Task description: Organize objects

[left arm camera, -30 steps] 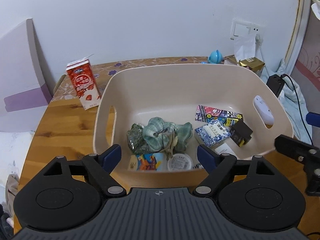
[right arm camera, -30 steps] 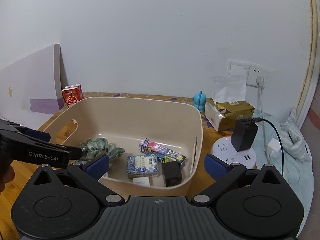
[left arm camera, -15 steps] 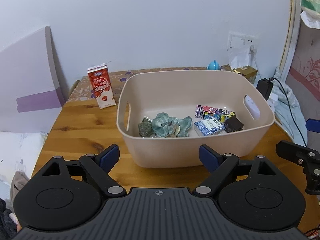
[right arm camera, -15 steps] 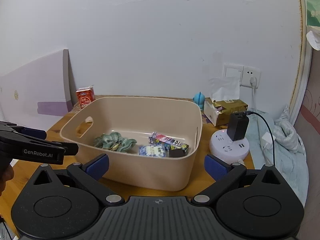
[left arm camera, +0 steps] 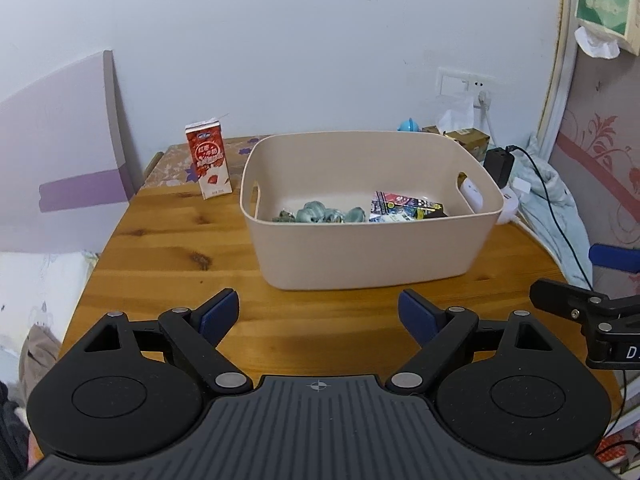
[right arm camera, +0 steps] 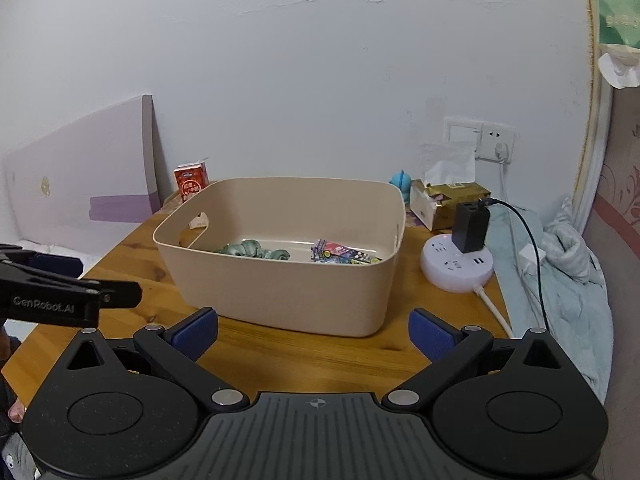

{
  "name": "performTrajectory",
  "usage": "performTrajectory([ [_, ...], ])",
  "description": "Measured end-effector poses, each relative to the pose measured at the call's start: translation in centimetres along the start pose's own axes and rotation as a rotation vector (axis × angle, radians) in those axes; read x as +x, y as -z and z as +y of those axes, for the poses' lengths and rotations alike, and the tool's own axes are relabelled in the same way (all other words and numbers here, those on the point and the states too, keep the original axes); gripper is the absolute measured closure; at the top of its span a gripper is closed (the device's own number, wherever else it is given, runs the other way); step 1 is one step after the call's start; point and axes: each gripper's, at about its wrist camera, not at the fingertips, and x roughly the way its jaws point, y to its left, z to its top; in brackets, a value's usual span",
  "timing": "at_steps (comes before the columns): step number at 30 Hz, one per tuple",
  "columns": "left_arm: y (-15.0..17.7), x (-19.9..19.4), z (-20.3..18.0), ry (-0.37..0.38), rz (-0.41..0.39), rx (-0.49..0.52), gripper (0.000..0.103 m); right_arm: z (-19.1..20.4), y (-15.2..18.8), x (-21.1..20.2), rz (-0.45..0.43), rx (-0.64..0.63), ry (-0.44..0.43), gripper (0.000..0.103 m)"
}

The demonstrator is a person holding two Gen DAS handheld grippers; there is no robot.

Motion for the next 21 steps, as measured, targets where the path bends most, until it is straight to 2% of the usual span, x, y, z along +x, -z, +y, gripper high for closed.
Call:
performTrajectory([
  [8, 1.7, -1.6, -0.3, 0.006, 0.032, -0.01, 0.014, -0.4, 1.8, -1.4, 0.028, 0.014, 0.009, 0.0],
  [12, 2.5, -2.2, -0.1, 0.012, 0.044, -0.031, 0.013, -0.5, 2.5, -2.2, 0.004, 0.019, 0.007, 0.0],
  [21, 4.0, -2.7, 0.1, -0.017, 0.085, -0.025, 0.013, -1.5, 3.4, -2.7, 0.024, 0.031, 0.01, 0.0],
])
